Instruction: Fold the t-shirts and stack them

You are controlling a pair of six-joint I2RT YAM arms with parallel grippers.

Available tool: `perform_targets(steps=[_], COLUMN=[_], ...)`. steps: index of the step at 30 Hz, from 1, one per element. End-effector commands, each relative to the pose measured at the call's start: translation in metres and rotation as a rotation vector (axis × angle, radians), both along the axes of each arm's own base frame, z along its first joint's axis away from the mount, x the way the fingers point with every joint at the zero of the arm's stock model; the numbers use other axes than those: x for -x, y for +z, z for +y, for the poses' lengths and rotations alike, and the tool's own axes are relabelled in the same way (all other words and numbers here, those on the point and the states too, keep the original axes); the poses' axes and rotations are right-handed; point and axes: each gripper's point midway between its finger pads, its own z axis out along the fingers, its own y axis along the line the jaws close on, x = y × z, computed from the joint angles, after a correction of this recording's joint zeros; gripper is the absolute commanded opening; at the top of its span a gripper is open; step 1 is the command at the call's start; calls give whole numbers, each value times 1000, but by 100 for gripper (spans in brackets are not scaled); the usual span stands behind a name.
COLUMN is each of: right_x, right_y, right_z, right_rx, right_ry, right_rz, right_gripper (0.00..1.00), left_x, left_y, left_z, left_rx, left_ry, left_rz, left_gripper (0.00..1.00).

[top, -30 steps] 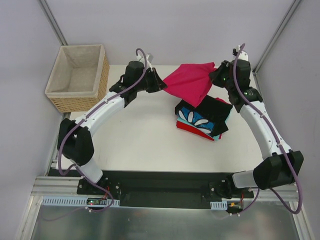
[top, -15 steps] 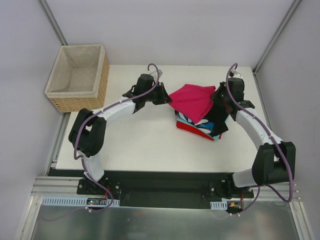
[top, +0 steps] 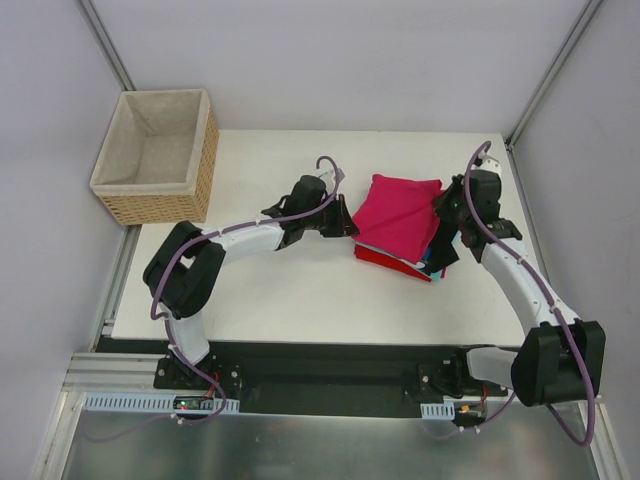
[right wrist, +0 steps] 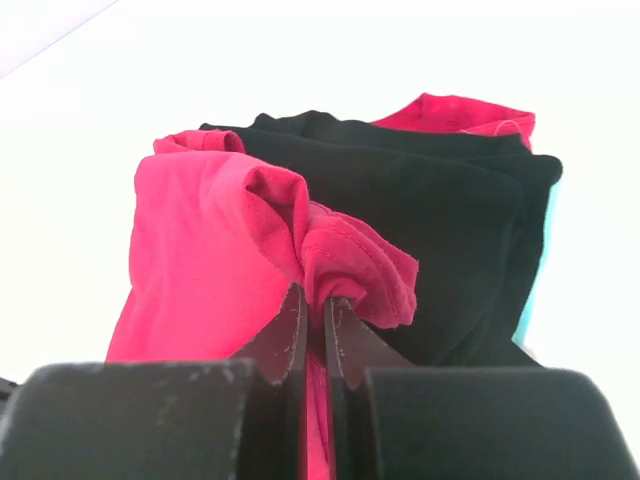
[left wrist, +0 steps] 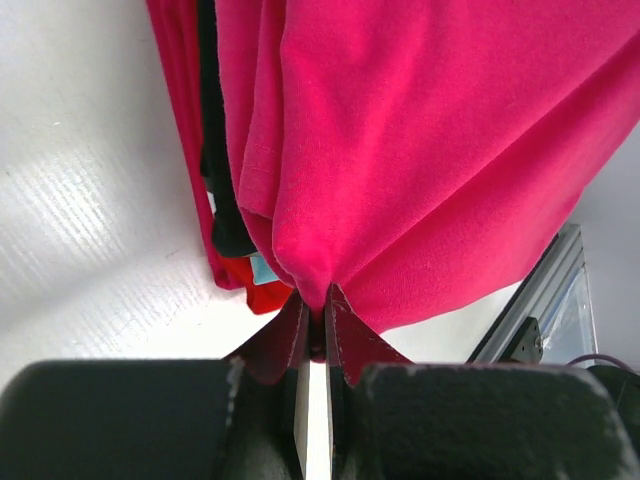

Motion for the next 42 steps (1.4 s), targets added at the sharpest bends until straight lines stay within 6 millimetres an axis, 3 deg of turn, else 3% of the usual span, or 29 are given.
perform_targets(steps=[1,9,13,16,21,26,27,29,30,31,33,34,36,40,42], right_x=[-14,-28,-33,-34,-33,-29,-28,-25,-23,-22,-18,-18,-12,0,3], right_y=[39,39,25,2,-23,-28,-25,-20,-10,-4,9,25,35,73,81], right_z=[-22,-38,-45,-44,-46,-49,-50,-50,-53,-55,-57,-55,-54,-37,-16], right_rx=[16,11,10,4,10,14,14,20,35,44,59,57,64,44,-4], right_ry=[-94,-129,-153,-156,-173,-194,-197,-200,-213,-223,-228,-225,-224,-171,-95], right_rz=[-96,-78,-40,15,67,82,74,64,36,22,3,-30,-42,-117,-124], right_gripper=[0,0,1,0,1,0,9,27,50,59,75,78,87,88,88], left_x=[-4,-7,-7,-8,-6,-2,-1,1,3,3,3,3,4,7,6], left_y=[34,45,46,47,36,32,31,31,32,35,37,41,46,65,69], left_z=[-9,-13,-18,-19,-21,-27,-28,-29,-31,-31,-32,-31,-32,-30,-28], left_rx=[56,65,66,64,55,53,52,54,55,58,59,62,67,85,79], left_ry=[-18,-23,-34,-35,-43,-60,-63,-64,-67,-65,-62,-61,-64,-71,-67], left_rz=[-55,-69,-67,-66,-39,-30,-28,-30,-34,-42,-49,-57,-71,-111,-125], left_gripper=[0,0,0,0,0,0,0,17,32,55,91,99,99,99,99])
